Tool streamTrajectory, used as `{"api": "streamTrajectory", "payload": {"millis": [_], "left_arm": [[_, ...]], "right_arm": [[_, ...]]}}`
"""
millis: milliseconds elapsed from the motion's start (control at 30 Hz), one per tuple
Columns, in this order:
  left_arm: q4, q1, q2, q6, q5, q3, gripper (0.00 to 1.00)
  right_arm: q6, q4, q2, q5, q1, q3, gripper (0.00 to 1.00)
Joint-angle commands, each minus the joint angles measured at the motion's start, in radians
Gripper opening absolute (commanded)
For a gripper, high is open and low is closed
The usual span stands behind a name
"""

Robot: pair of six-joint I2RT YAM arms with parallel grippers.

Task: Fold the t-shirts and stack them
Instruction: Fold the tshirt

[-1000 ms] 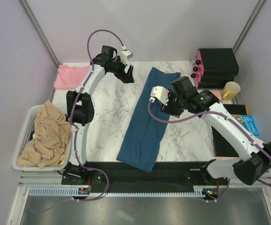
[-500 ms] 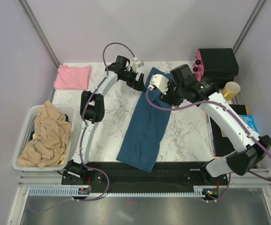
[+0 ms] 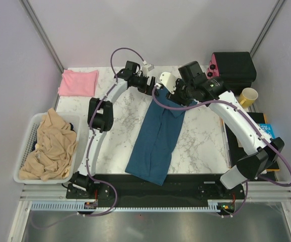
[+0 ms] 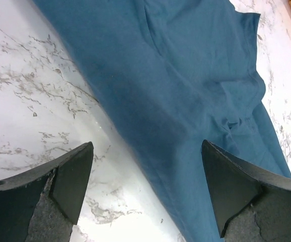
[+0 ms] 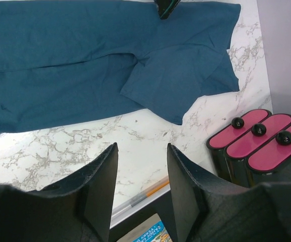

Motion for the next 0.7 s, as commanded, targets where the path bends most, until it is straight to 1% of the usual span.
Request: {"api": "streamTrajectory", "payload": {"millis": [0,67,133,167,200,267,300,367,400,433,500,533,567,667], "left_arm": [[0.056,-0.015,0.026,-0.073,0.021,0.037,0.95],[0.064,-0.013,0.029,-0.080,0.027,0.040,0.95],[0.070,-0.019,0.030,-0.093,0.027,0.040,0.92],[0.072,-0.019,0.032,-0.099,0.028,0.040,0.88],[0.072,-0.022,0.033,-0.110,0.030,0.039,0.78],[0.072,-0.025,0.036,-0.123,0.033,0.035,0.64],[0.072,-0.025,0.036,-0.128,0.033,0.032,0.50],[0.072,-0.028,0.036,-0.131,0.030,0.029,0.38],[0.072,-0.028,0.038,-0.133,0.028,0.026,0.29],[0.070,-0.030,0.040,-0.134,0.024,0.026,0.22],[0.072,-0.028,0.038,-0.139,0.013,0.025,0.11],[0.072,-0.028,0.038,-0.142,0.007,0.025,0.08],[0.072,-0.028,0.038,-0.146,-0.001,0.025,0.03],[0.072,-0.028,0.036,-0.165,-0.051,0.020,0.02]], "right_arm": [[0.019,-0.003,0.016,-0.014,-0.002,0.062,0.51],[0.018,-0.002,0.023,-0.016,-0.002,0.068,0.50],[0.019,-0.002,0.032,-0.019,-0.001,0.072,0.50],[0.021,0.001,0.033,-0.020,-0.002,0.077,0.50],[0.021,0.001,0.035,-0.023,-0.001,0.080,0.50],[0.021,0.004,0.038,-0.025,-0.002,0.086,0.49],[0.019,0.004,0.043,-0.026,-0.001,0.088,0.49],[0.016,0.006,0.047,-0.026,-0.002,0.094,0.49],[0.018,0.007,0.047,-0.026,-0.002,0.097,0.49],[0.018,0.007,0.052,-0.031,-0.002,0.098,0.49],[0.018,0.009,0.055,-0.033,-0.001,0.103,0.48],[0.018,0.009,0.055,-0.036,-0.002,0.108,0.48],[0.019,0.009,0.055,-0.037,-0.002,0.109,0.47],[0.025,0.007,0.061,-0.048,-0.002,0.117,0.47]]}}
